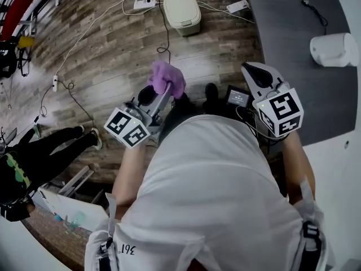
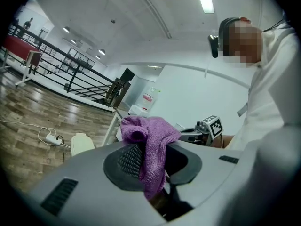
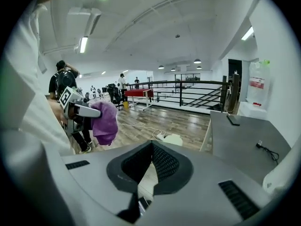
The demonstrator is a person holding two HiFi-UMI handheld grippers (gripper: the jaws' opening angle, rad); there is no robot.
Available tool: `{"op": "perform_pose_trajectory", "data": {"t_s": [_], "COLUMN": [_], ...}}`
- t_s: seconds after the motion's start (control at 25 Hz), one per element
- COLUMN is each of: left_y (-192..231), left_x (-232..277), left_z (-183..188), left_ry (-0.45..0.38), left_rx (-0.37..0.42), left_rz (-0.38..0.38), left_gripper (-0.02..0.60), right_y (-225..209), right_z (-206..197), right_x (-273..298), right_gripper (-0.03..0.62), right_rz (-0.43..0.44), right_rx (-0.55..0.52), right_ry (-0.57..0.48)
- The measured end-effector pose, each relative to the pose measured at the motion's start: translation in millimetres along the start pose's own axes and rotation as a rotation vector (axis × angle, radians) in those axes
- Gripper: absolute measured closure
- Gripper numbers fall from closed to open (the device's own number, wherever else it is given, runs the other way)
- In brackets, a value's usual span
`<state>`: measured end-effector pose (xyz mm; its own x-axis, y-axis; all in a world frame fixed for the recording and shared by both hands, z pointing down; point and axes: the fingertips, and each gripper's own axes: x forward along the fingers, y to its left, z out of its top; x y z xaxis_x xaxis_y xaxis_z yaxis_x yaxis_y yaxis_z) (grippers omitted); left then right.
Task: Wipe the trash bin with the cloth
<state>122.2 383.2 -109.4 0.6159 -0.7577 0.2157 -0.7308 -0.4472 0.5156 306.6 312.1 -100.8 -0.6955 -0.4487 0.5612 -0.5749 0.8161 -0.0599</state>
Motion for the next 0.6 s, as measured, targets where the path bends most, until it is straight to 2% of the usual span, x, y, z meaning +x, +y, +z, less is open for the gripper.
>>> {"op": "perform_pose_trajectory", "data": {"t_s": [0.32,0.6], "left_y": [-7,1], "left_x": [-9,-18], "left_z": [10,13], "left_ry": [0.002,0.011], "left_rx": [0.009,0.016], "left_rz": [-0.058,-0.100], "left_gripper": [0.497,0.497], "right_y": [26,51], "right_z": [31,47], "right_x": [-3,8], "right_gripper": [0.586,0.588], "right_rz": [0.030,0.030], "right_rx": [0.138,0.101], "right_ry": [-0.086,-0.094]}}
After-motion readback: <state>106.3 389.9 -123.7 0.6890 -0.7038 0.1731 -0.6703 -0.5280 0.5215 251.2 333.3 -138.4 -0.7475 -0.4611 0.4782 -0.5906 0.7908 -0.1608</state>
